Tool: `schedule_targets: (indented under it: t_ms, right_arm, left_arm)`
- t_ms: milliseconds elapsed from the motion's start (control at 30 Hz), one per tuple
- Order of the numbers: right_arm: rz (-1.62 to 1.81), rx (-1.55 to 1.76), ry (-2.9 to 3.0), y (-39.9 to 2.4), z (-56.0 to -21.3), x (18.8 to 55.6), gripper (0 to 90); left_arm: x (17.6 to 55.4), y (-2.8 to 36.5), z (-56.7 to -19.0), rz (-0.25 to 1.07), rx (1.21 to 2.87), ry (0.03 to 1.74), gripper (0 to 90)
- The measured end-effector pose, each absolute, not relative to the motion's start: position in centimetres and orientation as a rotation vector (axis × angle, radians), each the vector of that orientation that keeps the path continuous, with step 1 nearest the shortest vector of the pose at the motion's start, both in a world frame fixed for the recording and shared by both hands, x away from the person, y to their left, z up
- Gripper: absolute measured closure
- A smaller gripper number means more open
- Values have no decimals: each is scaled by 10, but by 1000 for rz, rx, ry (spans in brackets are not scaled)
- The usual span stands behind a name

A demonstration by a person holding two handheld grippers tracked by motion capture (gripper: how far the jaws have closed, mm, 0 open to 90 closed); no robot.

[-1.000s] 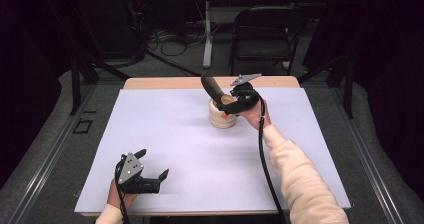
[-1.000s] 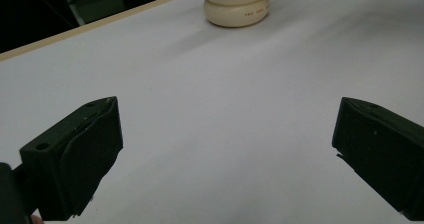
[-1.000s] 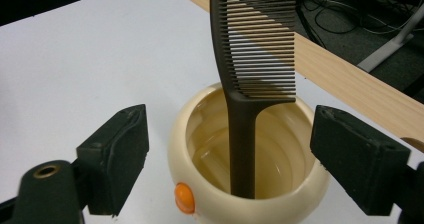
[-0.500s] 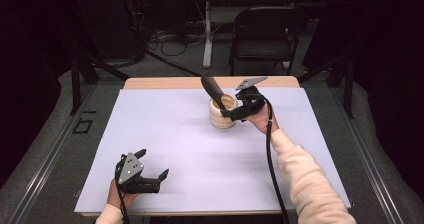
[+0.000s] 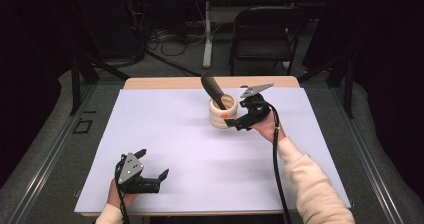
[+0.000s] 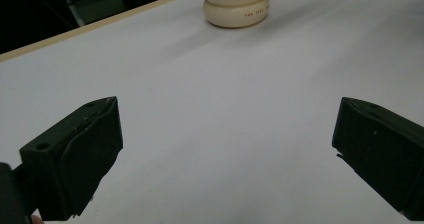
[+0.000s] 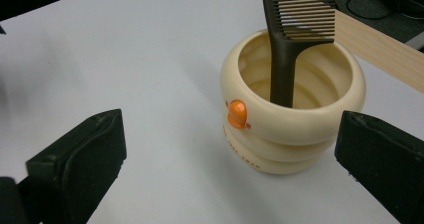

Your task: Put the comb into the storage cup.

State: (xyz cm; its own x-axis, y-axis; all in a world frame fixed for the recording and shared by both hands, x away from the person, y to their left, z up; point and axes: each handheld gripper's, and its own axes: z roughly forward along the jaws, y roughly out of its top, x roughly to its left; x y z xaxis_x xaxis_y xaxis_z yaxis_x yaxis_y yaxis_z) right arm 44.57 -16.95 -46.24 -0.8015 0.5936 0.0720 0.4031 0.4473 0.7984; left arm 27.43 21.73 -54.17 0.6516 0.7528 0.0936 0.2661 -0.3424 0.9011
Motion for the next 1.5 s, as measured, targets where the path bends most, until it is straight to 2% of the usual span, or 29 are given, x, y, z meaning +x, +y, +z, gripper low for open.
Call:
schedule_targets:
  t_ms: [1500]
  right_arm:
    - [1256, 813, 2462, -209, -477, 354, 0]
  left_arm:
    - [274, 218, -542, 633, 1900, 805, 0]
